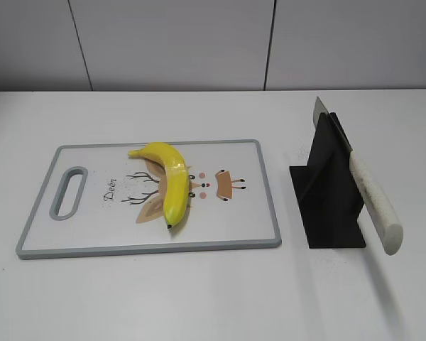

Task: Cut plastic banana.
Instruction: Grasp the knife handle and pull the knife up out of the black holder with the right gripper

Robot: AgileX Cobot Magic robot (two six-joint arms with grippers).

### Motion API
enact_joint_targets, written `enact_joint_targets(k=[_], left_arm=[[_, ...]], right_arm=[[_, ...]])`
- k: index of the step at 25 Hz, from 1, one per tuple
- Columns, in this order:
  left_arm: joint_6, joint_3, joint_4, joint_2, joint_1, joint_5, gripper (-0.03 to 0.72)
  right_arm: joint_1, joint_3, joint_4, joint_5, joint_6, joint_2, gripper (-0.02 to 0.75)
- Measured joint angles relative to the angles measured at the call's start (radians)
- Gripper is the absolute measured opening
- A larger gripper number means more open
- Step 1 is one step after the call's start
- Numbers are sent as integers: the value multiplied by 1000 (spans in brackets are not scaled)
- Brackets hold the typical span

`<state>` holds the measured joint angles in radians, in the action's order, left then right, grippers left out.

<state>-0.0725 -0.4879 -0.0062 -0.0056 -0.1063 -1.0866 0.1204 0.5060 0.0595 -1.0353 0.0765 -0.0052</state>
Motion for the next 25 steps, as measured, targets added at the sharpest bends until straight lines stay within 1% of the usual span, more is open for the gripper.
enact_joint_targets(k=[7, 10, 15, 25], left_arm=[[0, 0, 0, 0, 0, 0, 584], [0, 0, 0, 0, 0, 0, 584], [0, 0, 0, 0, 0, 0, 584], [0, 0, 0, 0, 0, 0, 584]], right_arm=[[0, 0, 7, 0, -1, 0, 587], [0, 16, 7, 0, -2, 43, 587], [0, 69, 16, 8, -12, 214, 587], [5, 164, 117, 12, -40, 565, 587]])
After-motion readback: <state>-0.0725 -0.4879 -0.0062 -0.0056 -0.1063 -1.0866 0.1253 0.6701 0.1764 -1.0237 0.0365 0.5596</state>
